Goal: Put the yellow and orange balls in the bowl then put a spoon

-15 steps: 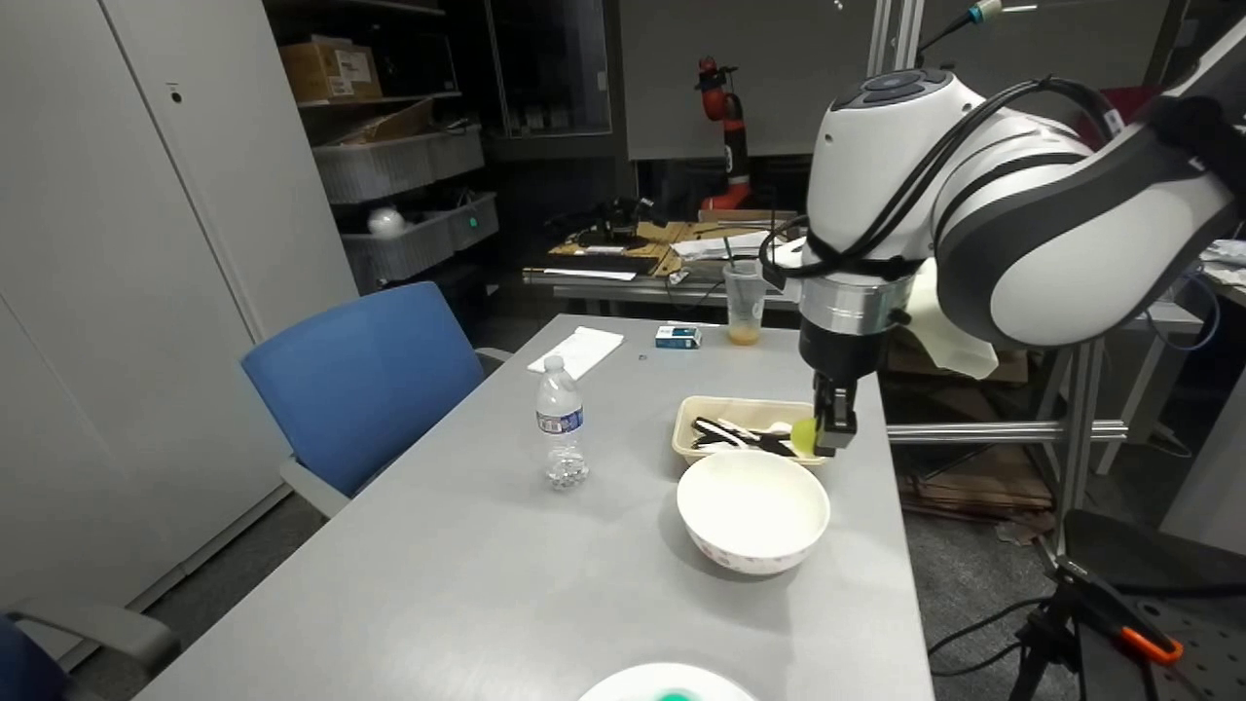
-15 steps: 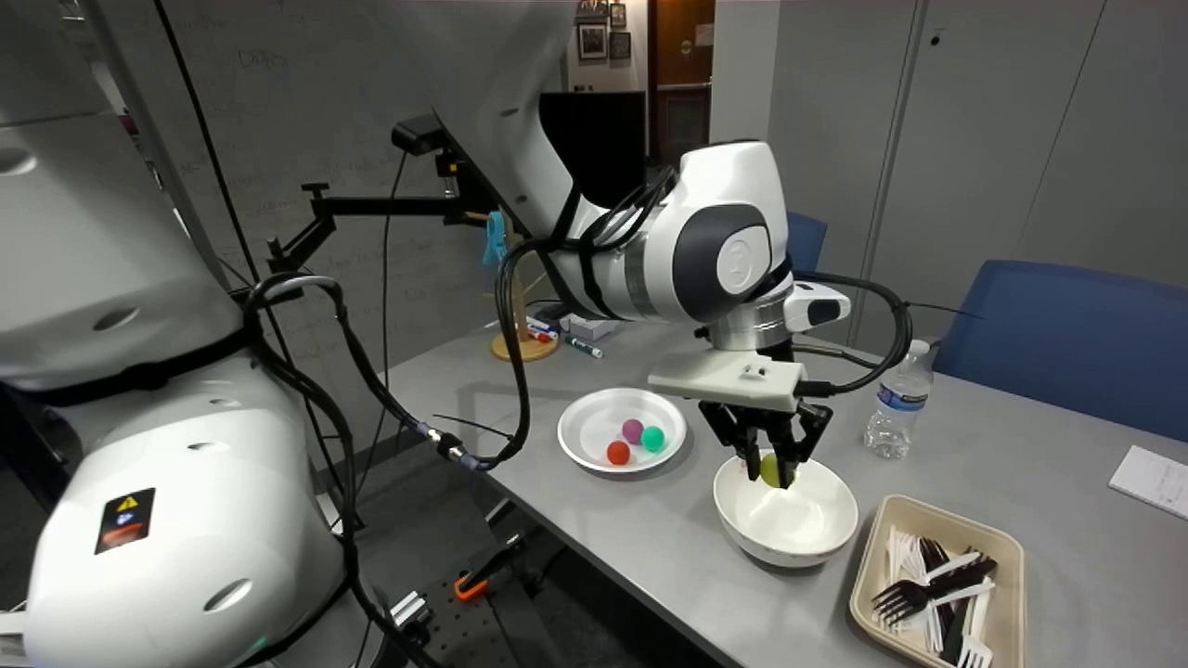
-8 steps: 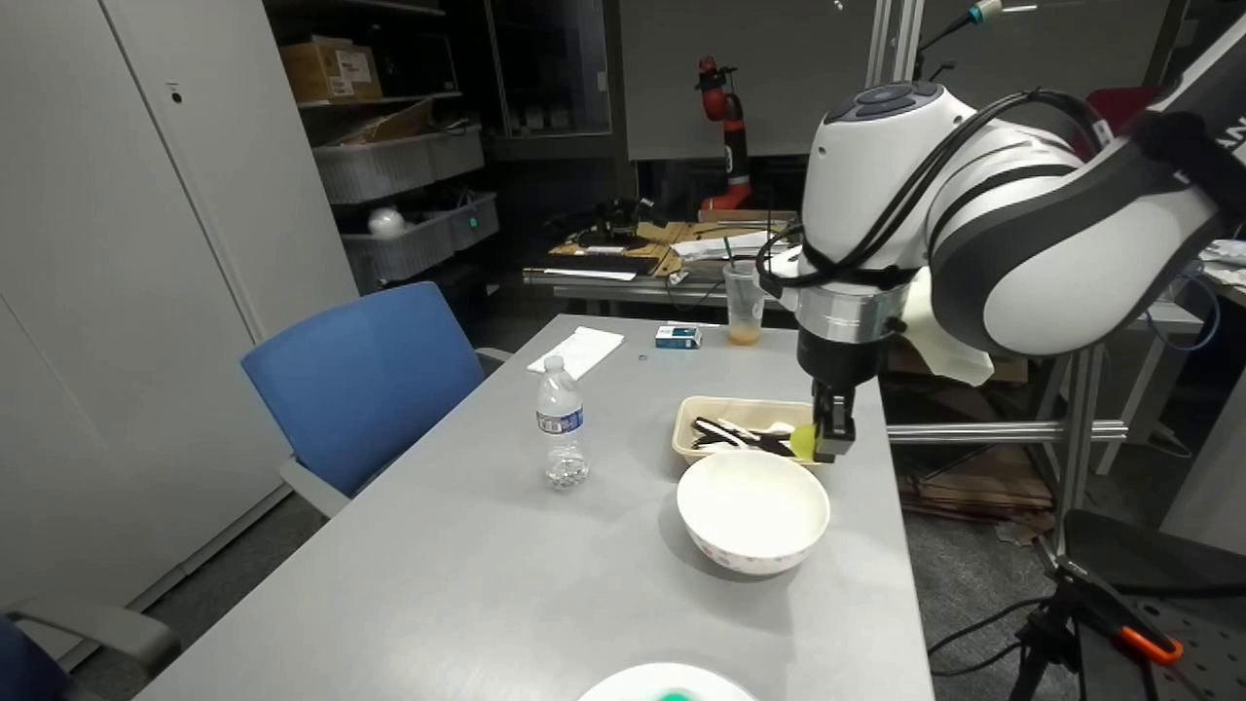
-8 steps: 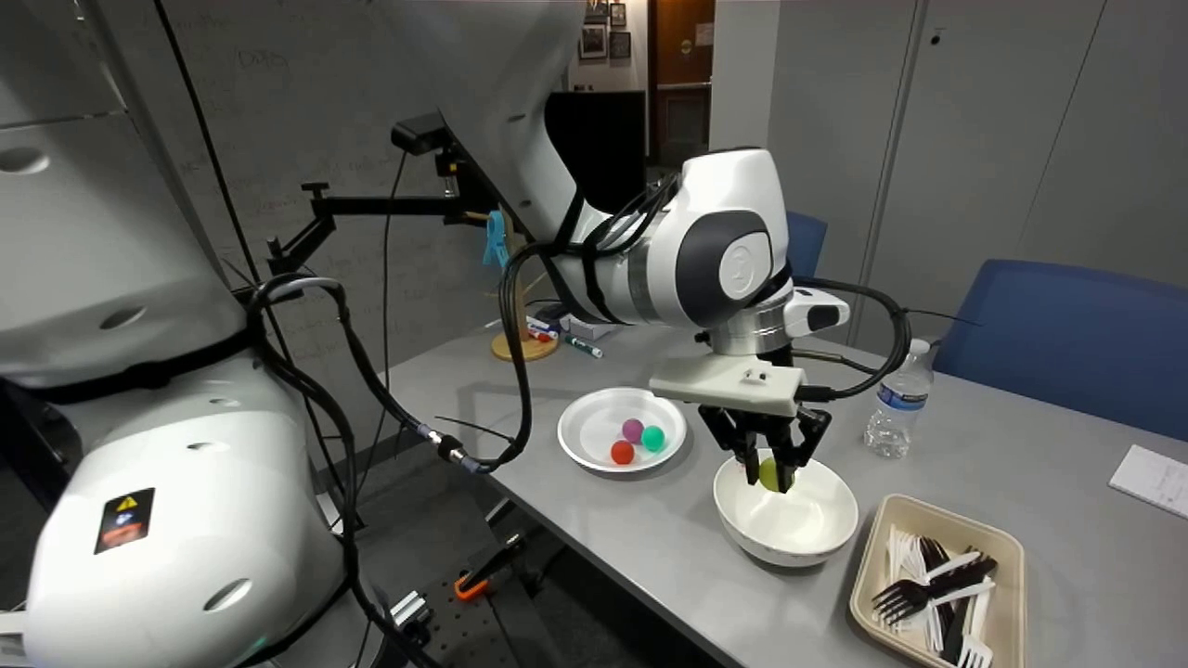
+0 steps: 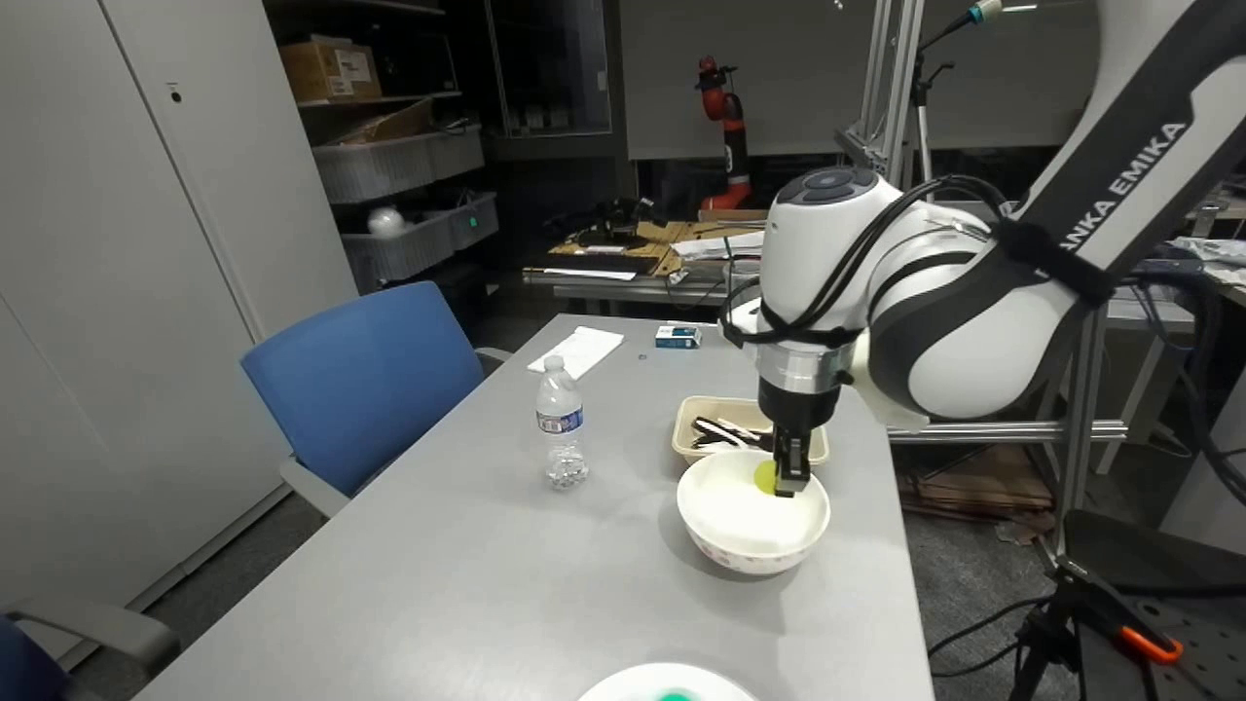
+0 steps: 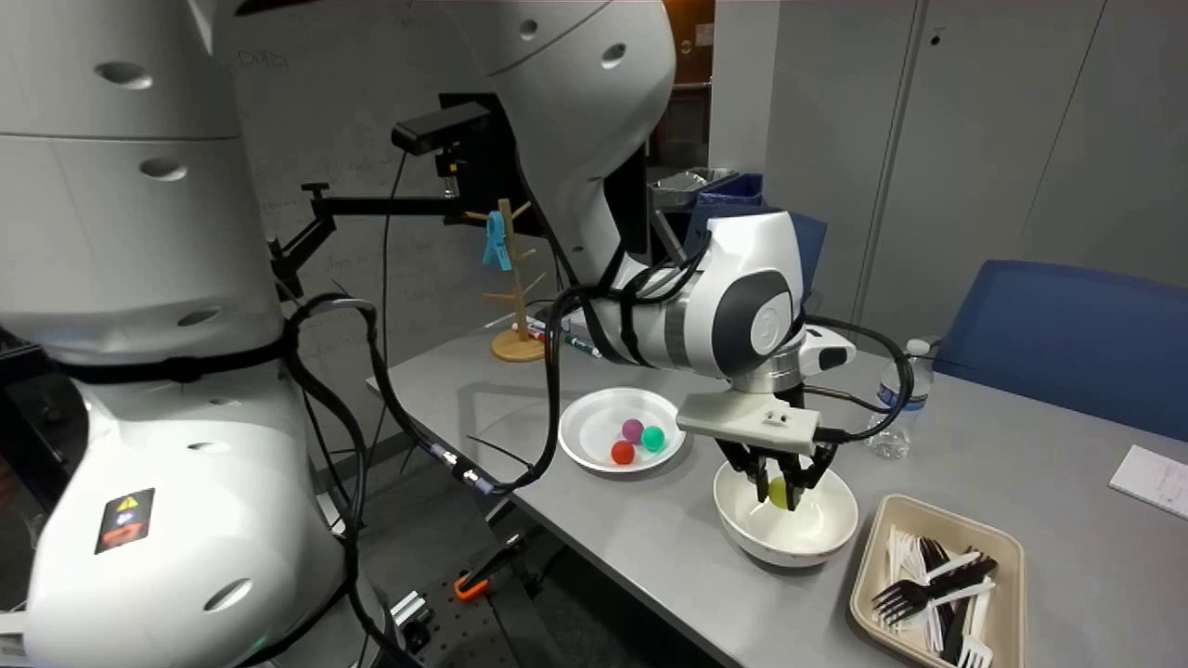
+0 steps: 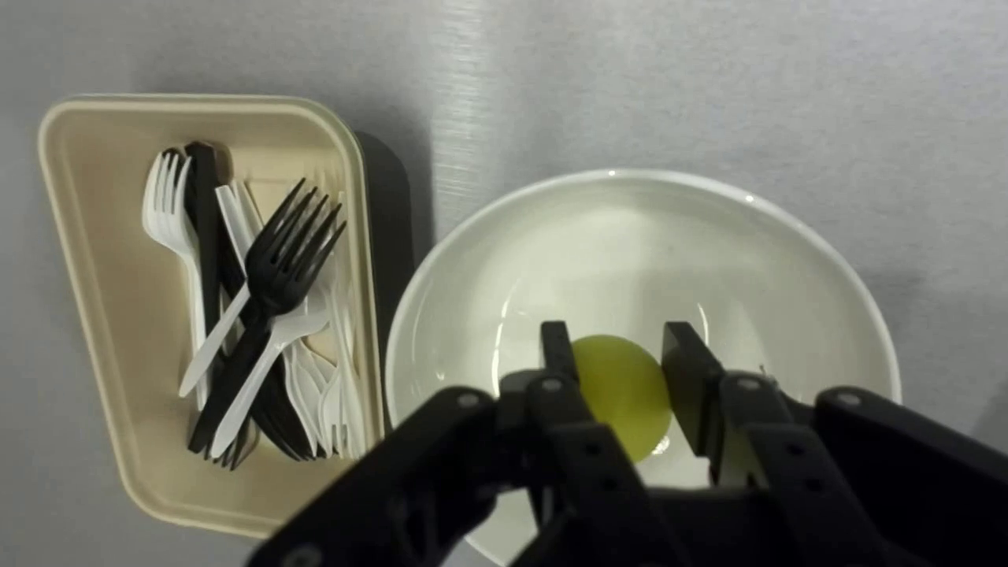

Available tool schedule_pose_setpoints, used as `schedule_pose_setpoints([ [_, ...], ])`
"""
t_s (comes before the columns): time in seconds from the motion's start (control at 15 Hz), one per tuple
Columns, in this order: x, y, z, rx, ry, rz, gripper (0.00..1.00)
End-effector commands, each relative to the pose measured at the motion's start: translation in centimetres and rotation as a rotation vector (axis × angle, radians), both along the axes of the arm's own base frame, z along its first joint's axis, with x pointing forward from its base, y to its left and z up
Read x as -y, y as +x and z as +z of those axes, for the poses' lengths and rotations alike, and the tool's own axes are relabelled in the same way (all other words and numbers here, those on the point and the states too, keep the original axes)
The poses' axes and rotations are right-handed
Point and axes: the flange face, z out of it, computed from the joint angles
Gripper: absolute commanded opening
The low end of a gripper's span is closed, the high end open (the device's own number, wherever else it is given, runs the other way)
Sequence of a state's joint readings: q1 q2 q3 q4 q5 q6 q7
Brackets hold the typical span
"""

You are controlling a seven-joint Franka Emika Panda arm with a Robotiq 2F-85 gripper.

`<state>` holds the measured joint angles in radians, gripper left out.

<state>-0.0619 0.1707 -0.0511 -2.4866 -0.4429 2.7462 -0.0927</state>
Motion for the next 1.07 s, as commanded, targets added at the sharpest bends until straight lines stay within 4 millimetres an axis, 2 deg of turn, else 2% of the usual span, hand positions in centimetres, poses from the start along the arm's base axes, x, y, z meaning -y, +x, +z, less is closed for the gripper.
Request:
schedule_pose_setpoints([
  [0.0, 0.6, 2.0, -3.3, 0.000, 0.010, 0.011, 0.08],
  [0.4, 0.6, 1.9, -8.6, -0.061, 0.045, -0.016, 0.08],
  [0.67, 0.1, 2.5, -8.2, -0.051, 0.047, -0.016, 0.08],
  [0.73, -0.1, 2.6, -8.1, -0.050, 0.048, -0.014, 0.28],
  [0.8, -0.3, 2.6, -8.0, -0.051, 0.045, -0.013, 0.58],
  [0.93, -0.8, 2.7, -7.6, -0.052, 0.045, -0.004, 0.58],
  [1.0, -1.1, 2.7, -7.5, -0.054, 0.043, 0.001, 0.65],
])
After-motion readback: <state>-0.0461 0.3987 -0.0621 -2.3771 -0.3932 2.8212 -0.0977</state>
